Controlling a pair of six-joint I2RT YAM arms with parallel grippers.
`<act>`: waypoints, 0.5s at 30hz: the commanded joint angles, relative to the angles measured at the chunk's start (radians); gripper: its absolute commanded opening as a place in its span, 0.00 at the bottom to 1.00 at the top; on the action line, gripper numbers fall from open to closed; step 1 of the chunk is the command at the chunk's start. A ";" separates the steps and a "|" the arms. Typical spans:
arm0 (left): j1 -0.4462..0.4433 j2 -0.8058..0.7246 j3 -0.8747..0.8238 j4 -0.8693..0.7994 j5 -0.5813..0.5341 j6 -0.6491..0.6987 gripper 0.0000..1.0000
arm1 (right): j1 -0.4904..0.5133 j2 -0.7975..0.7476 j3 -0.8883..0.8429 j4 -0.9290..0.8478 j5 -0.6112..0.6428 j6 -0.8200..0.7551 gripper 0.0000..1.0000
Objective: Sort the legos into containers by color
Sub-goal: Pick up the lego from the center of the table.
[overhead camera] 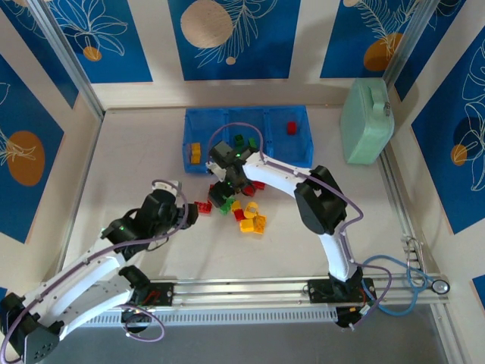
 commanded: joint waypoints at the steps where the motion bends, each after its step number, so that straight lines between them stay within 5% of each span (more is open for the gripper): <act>1: -0.006 -0.014 -0.009 -0.047 -0.030 -0.027 0.67 | 0.018 0.034 0.036 -0.060 -0.033 -0.014 0.91; 15: -0.007 -0.041 -0.039 -0.050 -0.037 -0.030 0.65 | 0.032 0.103 0.045 -0.002 0.084 0.049 0.78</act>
